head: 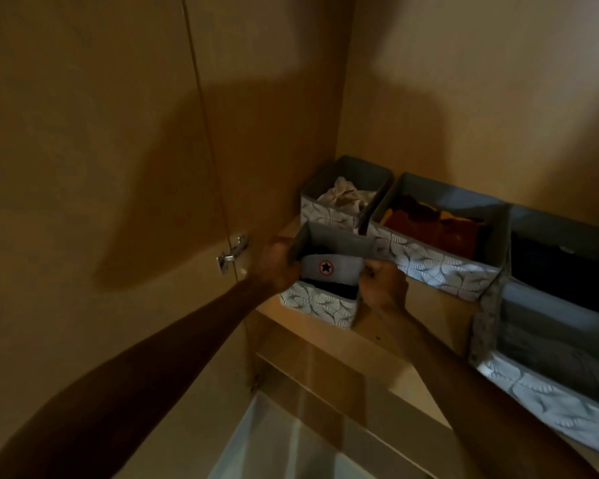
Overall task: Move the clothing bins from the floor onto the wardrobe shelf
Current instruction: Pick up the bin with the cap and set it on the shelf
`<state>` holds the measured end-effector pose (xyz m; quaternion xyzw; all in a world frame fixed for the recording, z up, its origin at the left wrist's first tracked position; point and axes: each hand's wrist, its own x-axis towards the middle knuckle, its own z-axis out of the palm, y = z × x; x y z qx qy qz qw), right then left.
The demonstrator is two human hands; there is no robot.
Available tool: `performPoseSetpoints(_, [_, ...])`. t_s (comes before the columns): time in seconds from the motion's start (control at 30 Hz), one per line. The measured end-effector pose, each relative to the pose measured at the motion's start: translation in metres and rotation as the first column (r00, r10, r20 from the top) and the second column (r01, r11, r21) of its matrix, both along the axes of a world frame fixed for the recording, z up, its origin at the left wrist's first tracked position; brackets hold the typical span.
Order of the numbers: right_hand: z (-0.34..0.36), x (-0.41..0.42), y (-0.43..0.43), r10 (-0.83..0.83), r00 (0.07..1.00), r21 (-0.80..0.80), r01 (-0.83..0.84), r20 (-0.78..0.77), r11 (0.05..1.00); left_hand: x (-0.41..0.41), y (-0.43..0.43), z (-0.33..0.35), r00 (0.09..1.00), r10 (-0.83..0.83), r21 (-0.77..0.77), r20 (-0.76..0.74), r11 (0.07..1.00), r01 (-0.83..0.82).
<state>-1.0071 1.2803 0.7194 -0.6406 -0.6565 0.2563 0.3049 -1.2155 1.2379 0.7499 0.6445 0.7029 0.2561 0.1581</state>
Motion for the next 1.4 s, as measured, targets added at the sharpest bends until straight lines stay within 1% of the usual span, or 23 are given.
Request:
performPoseSetpoints(0.07, [0.001,-0.006,0.012,-0.031,0.999,-0.036,0.031,-0.007,0.999,-0.004,0.004,-0.007,0.996,-0.076,0.021,-0.036,0.997,0.077])
performPoseSetpoints(0.13, [0.002,-0.015,0.022,-0.040,0.998,-0.038,0.038,-0.039,0.999,-0.012,0.002,-0.017,0.985,-0.122,0.082,-0.122,0.988,0.132])
performPoseSetpoints(0.27, [0.001,-0.032,0.034,-0.040,0.997,-0.040,0.037,-0.072,0.998,-0.028,-0.010,-0.039,0.960,-0.068,0.201,-0.273,0.971,0.126])
performPoseSetpoints(0.4, [-0.002,-0.046,0.043,-0.021,0.994,-0.055,0.015,-0.109,0.998,-0.044,-0.010,-0.054,0.926,-0.087,0.138,-0.369,0.979,0.147])
performPoseSetpoints(0.5, [-0.010,-0.052,0.051,-0.069,0.977,-0.121,0.045,-0.204,0.992,-0.051,-0.005,-0.055,0.915,-0.120,0.054,-0.386,0.987,0.152])
performPoseSetpoints(0.57, [-0.015,-0.054,0.058,-0.089,0.970,-0.164,0.052,-0.228,0.985,-0.055,-0.001,-0.053,0.906,-0.122,0.022,-0.405,0.989,0.143])
performPoseSetpoints(0.6, [-0.019,-0.055,0.063,-0.090,0.967,-0.181,0.047,-0.237,0.982,-0.056,0.000,-0.051,0.900,-0.115,0.025,-0.421,0.990,0.139])
performPoseSetpoints(0.7, [0.001,-0.058,0.055,-0.095,0.957,-0.211,0.037,-0.273,0.977,-0.059,-0.002,-0.053,0.887,-0.081,0.096,-0.454,0.986,0.139])
performPoseSetpoints(0.73, [0.004,-0.057,0.054,-0.115,0.952,-0.228,0.050,-0.283,0.972,-0.059,-0.003,-0.054,0.884,-0.081,0.097,-0.460,0.985,0.141])
performPoseSetpoints(0.87, [0.015,-0.051,0.048,-0.150,0.956,-0.231,0.091,-0.252,0.969,-0.058,-0.002,-0.054,0.883,-0.124,0.031,-0.453,0.988,0.154])
performPoseSetpoints(1.03, [0.014,-0.028,0.047,-0.184,0.948,-0.212,0.130,-0.258,0.969,-0.044,0.012,-0.040,0.860,-0.233,-0.033,-0.453,0.969,0.244])
performPoseSetpoints(1.17, [0.009,-0.029,0.046,-0.159,0.921,-0.256,0.068,-0.355,0.964,-0.049,0.014,-0.041,0.858,-0.254,-0.061,-0.446,0.965,0.254])
performPoseSetpoints(1.27, [0.007,-0.041,0.044,-0.091,0.922,-0.209,0.011,-0.375,0.978,-0.061,0.010,-0.045,0.863,-0.232,-0.064,-0.449,0.971,0.228])
performPoseSetpoints(1.33, [0.005,-0.051,0.040,-0.056,0.904,-0.208,-0.037,-0.423,0.978,-0.067,0.008,-0.043,0.874,-0.214,-0.086,-0.437,0.977,0.196])
performPoseSetpoints(1.4, [0.005,-0.060,0.036,0.000,0.901,-0.178,-0.086,-0.434,0.980,-0.072,0.008,-0.036,0.872,-0.199,-0.112,-0.448,0.980,0.167])
